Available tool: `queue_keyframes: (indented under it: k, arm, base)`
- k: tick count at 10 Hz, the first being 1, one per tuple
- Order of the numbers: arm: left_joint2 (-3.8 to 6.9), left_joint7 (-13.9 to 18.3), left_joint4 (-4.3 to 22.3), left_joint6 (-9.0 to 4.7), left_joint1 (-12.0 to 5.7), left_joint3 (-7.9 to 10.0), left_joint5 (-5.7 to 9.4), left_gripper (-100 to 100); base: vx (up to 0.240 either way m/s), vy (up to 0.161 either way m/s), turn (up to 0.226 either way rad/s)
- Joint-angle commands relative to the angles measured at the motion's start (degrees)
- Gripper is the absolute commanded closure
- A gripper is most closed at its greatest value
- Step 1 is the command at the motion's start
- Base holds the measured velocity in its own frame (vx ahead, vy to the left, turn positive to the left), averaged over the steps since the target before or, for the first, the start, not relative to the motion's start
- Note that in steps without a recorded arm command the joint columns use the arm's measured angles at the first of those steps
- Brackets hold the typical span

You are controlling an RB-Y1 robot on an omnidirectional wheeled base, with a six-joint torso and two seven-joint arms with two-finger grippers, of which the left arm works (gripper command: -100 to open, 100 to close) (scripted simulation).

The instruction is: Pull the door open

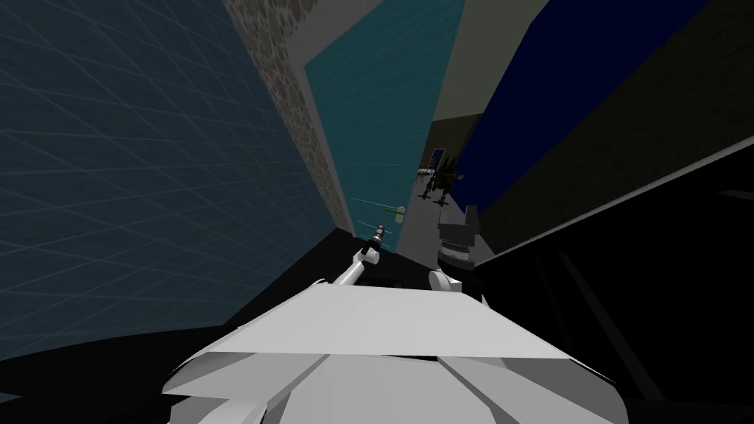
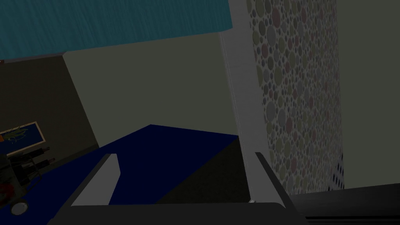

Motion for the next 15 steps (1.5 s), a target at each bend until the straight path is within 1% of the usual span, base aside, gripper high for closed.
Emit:
queue_keyframes:
  k: [1, 2, 4, 5, 6, 8, 10, 12, 15]
  arm:
    - [0.52, 0.3, 0.0, -0.04, -0.09, -0.22, 0.02, -100]
    - [0.85, 0.5, 0.0, -0.06, -0.15, -0.35, 0.03, -100]
    - [2.03, 1.3, -0.1, -0.14, -0.43, -0.91, 0.07, -100]
    - [2.43, 1.6, -0.1, -0.17, -0.52, -1.1, 0.09, -100]
    - [3.27, 2.3, -0.1, -0.25, -0.75, -1.57, 0.13, -100]
    - [4.75, 3.6, -0.2, -0.38, -1.18, -2.46, 0.2, -100]
    - [6.01, 4.8, -0.2, -0.51, -1.59, -3.31, 0.26, -100]
    - [7.04, 5.9, -0.3, -0.63, -1.96, -4.07, 0.32, -100]
    - [8.99, 8.2, -0.3, -0.88, -2.74, -5.68, 0.45, -100]
  base:
    - [-0.195, 0.095, 0.048]
    - [-0.186, 0.107, 0.038]
    - [-0.202, 0.112, 0.122]
    - [-0.194, 0.103, 0.109]
    - [-0.187, 0.121, 0.194]
    - [-0.167, 0.132, 0.285]
    - [-0.114, 0.102, 0.24]
    - [-0.058, 0.071, 0.266]
    - [0.002, 0.054, 0.293]
